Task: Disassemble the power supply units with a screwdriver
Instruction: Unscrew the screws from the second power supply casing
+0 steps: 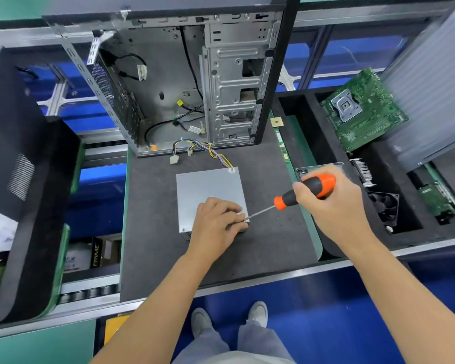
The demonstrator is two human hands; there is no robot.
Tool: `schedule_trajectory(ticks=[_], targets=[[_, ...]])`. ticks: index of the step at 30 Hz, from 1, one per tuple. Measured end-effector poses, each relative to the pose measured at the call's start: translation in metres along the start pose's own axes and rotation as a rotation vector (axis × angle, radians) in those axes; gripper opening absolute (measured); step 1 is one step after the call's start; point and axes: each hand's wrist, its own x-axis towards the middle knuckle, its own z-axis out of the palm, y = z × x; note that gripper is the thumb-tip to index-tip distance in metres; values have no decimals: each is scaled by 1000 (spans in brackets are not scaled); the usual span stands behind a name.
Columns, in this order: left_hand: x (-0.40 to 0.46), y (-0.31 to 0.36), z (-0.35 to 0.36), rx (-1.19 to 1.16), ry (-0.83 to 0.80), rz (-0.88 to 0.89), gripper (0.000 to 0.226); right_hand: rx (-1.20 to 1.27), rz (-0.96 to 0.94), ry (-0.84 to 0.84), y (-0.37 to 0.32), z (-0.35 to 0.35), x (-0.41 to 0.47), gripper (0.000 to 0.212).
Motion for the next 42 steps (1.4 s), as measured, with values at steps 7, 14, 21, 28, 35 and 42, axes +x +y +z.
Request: schedule_trajectory(ticks=[7, 14, 21, 28, 35, 42], targets=[[3, 2, -2, -21, -46, -32, 6, -135, -125, -98, -29, 7, 13, 21], [7, 3, -3, -7, -119, -95, 8, -552, -212, -333, -72, 12, 29, 55], [15, 18, -28, -389, -175, -276, 46, -774, -290, -846, -119, 22, 52, 20], [47, 53, -52, -660, -63, -281, 35, -1020, -496, -601, -125, 27, 46, 40], [43, 46, -54, -760, -169, -247, 33, -947, -454, -740, -119, 16, 40, 28], [47, 57, -53, -744, -198, -224, 40, -928, -484, -732, -116, 14, 40, 26]])
